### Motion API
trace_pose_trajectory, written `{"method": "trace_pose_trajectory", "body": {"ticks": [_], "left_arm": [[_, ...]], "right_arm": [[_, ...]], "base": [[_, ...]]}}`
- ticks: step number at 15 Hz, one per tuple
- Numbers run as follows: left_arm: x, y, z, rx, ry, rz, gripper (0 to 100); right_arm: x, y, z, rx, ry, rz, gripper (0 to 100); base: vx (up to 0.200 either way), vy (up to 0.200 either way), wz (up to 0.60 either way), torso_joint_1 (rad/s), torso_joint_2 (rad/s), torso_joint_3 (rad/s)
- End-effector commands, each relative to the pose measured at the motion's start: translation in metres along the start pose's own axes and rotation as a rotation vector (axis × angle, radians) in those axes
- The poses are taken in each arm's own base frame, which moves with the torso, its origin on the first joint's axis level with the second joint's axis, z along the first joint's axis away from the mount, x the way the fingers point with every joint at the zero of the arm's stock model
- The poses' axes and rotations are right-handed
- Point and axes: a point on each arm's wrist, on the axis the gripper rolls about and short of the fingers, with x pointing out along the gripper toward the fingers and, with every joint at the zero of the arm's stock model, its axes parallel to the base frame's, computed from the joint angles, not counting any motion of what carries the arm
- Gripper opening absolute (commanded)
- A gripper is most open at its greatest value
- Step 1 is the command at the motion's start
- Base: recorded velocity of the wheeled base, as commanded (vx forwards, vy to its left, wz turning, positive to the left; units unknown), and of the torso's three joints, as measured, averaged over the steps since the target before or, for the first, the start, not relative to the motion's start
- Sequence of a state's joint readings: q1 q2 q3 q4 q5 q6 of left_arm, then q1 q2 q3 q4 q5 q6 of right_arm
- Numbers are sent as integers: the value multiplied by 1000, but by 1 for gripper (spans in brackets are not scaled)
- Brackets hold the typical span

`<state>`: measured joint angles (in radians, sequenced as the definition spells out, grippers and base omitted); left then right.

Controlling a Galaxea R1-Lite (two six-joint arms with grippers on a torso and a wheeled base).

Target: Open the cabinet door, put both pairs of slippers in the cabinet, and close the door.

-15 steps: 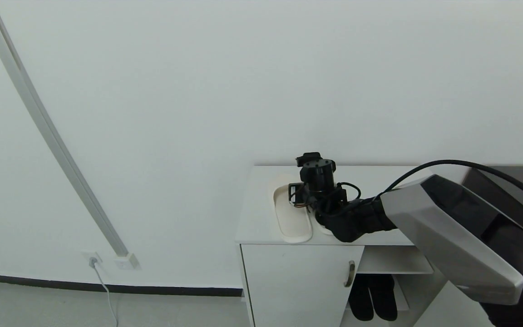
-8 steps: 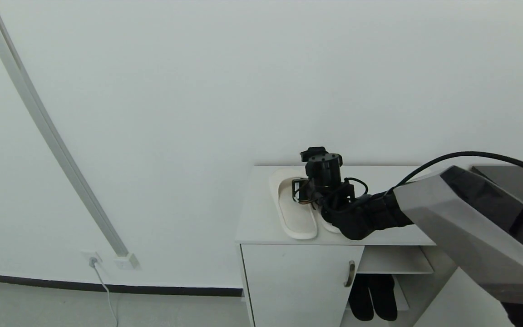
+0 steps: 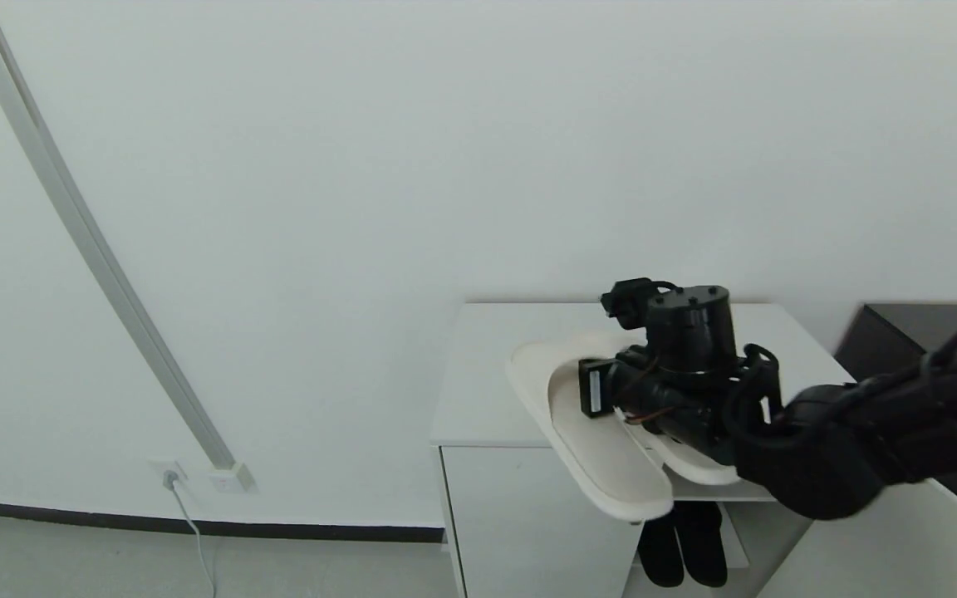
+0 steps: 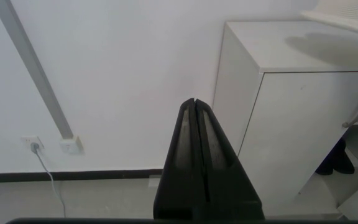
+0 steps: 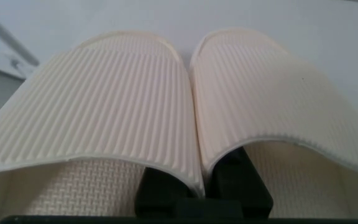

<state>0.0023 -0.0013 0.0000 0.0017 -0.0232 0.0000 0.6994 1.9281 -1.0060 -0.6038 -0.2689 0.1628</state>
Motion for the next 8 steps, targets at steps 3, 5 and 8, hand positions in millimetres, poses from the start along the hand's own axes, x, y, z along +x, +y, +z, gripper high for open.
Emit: {"method": "trace_pose_trajectory", "body": {"ticks": [3,5,8], "left_arm": [[0,0,0,0,1,4,0],[0,0,0,0,1,4,0],[0,0,0,0,1,7,0]], "right_arm": [[-79,5,-2,-21,2,136,0],[-77,3,-15,-33,42,127,0],[-69,5,-24,-42,75,125,0]], "base": [[0,0,0,0,0,0],[0,0,0,0,0,0],[0,0,0,0,0,0]]}}
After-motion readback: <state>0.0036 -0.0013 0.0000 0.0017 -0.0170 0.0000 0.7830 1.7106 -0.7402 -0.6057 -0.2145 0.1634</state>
